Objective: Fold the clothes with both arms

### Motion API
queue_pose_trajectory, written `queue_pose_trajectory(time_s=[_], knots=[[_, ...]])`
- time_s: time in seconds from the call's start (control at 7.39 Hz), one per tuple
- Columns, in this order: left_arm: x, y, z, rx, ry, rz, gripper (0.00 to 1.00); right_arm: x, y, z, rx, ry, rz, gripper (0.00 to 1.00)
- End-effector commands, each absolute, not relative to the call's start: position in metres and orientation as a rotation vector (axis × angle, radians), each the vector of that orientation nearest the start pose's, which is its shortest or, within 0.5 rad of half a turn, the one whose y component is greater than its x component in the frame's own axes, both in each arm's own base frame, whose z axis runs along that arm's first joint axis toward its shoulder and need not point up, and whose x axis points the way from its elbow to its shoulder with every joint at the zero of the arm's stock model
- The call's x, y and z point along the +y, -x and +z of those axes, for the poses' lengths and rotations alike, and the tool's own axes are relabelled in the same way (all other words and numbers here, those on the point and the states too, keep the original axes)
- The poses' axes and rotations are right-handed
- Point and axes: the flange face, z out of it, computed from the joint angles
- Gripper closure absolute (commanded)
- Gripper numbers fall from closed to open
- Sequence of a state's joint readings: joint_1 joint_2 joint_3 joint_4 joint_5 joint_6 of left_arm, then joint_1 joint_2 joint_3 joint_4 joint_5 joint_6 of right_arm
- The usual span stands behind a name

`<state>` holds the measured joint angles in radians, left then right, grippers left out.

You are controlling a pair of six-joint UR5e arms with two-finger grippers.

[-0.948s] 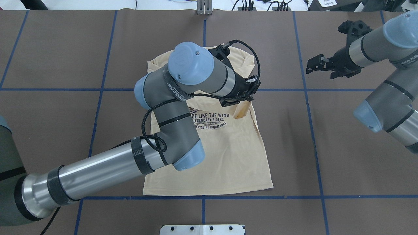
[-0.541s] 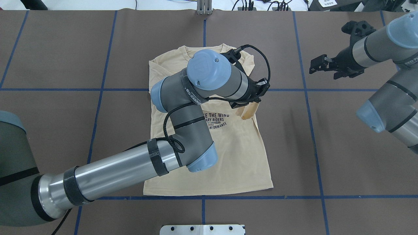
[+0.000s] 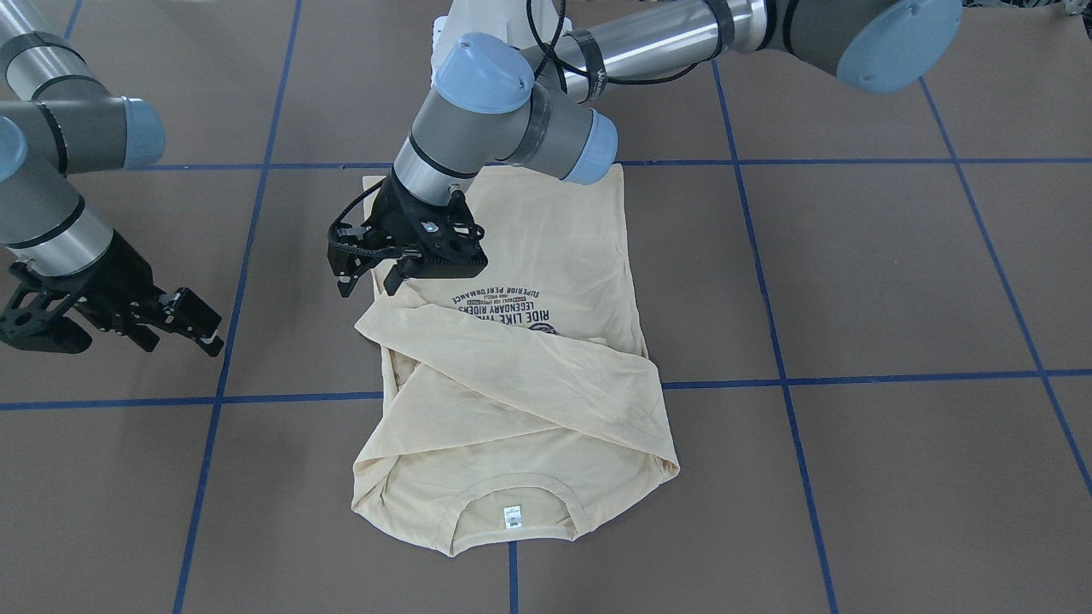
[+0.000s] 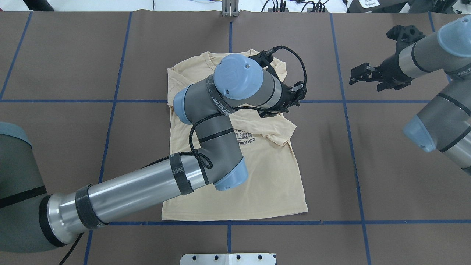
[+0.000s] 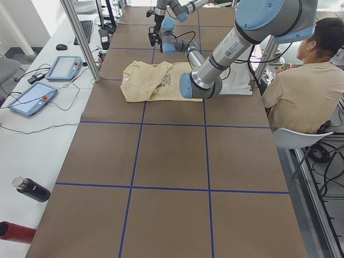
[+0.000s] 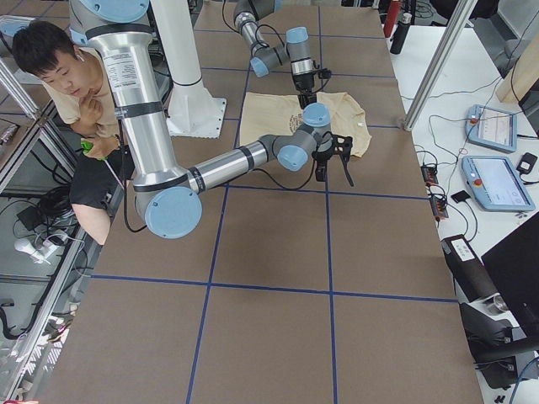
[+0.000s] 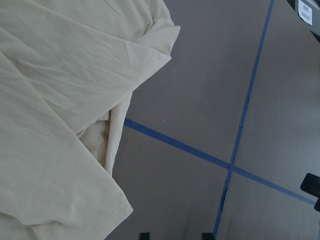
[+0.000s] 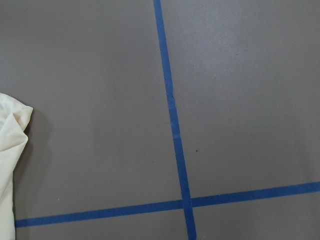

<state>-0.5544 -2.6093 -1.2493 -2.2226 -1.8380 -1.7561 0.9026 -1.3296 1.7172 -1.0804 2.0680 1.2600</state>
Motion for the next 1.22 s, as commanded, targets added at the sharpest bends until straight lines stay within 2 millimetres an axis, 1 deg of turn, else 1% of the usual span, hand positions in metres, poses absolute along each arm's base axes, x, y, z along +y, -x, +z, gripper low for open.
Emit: queue_pose_trajectory(time_s=[0.0, 0.14, 0.27, 0.41, 0.54, 0.81, 0.95, 1.08], knots=[[-0.513, -0.518, 0.108, 1.391, -0.059, -0.378, 0.06, -0.426, 0.385, 0.348, -1.042, -0.058, 0.471, 0.00], [-0.504, -0.486, 0.148, 1.366, -0.122, -0.319, 0.06, -0.377, 0.414, 0.337, -1.059, -0.035, 0.516, 0.00], [-0.504, -0.462, 0.170, 1.353, -0.150, -0.316, 0.06, -0.338, 0.442, 0.332, -1.053, 0.018, 0.595, 0.00], [-0.502, -0.460, 0.175, 1.348, -0.148, -0.318, 0.06, -0.289, 0.469, 0.326, -0.979, 0.028, 0.614, 0.01], [-0.502, -0.460, 0.176, 1.348, -0.148, -0.318, 0.06, -0.258, 0.481, 0.322, -0.924, 0.045, 0.661, 0.02], [-0.502, -0.459, 0.175, 1.341, -0.145, -0.323, 0.06, -0.239, 0.490, 0.337, -0.892, 0.081, 0.694, 0.03], [-0.501, -0.458, 0.173, 1.345, -0.147, -0.324, 0.06, -0.235, 0.492, 0.340, -0.884, 0.093, 0.706, 0.05], [-0.501, -0.458, 0.173, 1.345, -0.146, -0.323, 0.06, -0.227, 0.496, 0.347, -0.867, 0.094, 0.694, 0.05]])
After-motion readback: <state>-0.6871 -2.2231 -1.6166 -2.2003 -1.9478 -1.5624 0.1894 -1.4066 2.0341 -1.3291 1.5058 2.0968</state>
